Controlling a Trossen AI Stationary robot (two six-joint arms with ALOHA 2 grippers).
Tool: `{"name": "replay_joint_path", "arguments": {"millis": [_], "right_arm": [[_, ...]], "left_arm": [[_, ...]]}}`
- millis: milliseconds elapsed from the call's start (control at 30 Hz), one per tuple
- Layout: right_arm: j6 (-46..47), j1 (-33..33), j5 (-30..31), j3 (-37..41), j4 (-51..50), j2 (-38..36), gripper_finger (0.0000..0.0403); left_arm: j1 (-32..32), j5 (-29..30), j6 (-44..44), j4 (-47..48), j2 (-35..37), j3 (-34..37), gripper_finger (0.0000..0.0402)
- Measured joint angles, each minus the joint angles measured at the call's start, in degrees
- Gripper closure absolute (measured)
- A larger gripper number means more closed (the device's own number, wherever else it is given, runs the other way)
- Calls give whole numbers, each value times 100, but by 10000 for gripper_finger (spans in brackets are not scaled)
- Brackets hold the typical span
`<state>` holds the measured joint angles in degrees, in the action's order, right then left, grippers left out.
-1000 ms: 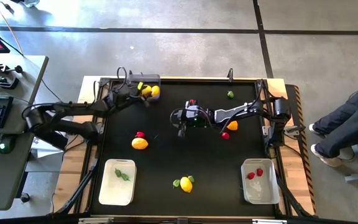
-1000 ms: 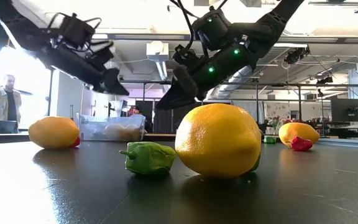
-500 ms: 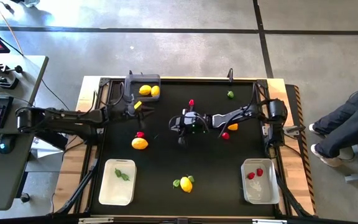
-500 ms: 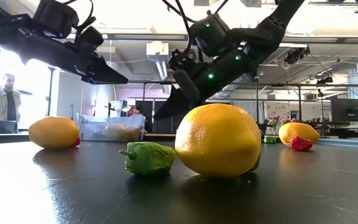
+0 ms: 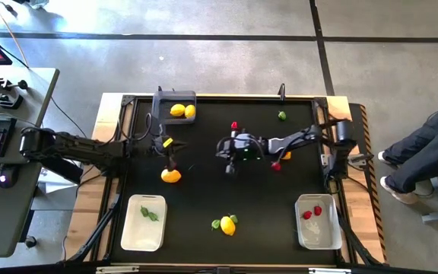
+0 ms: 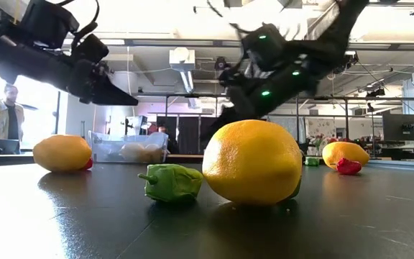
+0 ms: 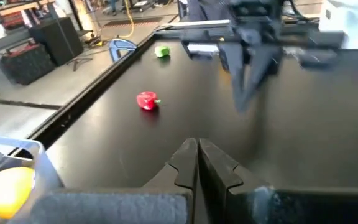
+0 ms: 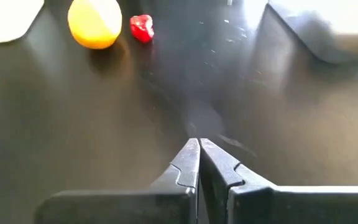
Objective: Sort produce into baskets
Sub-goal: Put the red chili pepper into the gray bin
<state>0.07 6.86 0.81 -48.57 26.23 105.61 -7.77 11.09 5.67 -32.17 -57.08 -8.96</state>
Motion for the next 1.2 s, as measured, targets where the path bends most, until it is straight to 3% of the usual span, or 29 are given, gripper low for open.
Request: {"name": "replay_joint_path", "arguments": {"millis": [233,367,467,667,900,1067,1200], "right_arm": [[488,23,815,1158,-323,-1757,402],[1132,91,1285,1371,-1077,-2671,402],[1346,192,1426,1380,-1302,-2944,401],[1447,358,1423,1380,-1209,-2634,359],[1553,480,1578,1120,-585,-1540,236],[1418,505,2132,492,-408,-618,155],[1515,622,2499,7,-583,-136,130]], "left_arm": [[166,-16,2,-125,2,136,401],[186,-20,-2,-122,0,159,401],[183,-20,1,-119,0,159,401],[183,-20,57,-113,0,159,401],[183,-20,57,-113,-2,156,401],[181,-20,57,-84,-2,156,401],[181,-21,57,-43,-2,154,401]]}}
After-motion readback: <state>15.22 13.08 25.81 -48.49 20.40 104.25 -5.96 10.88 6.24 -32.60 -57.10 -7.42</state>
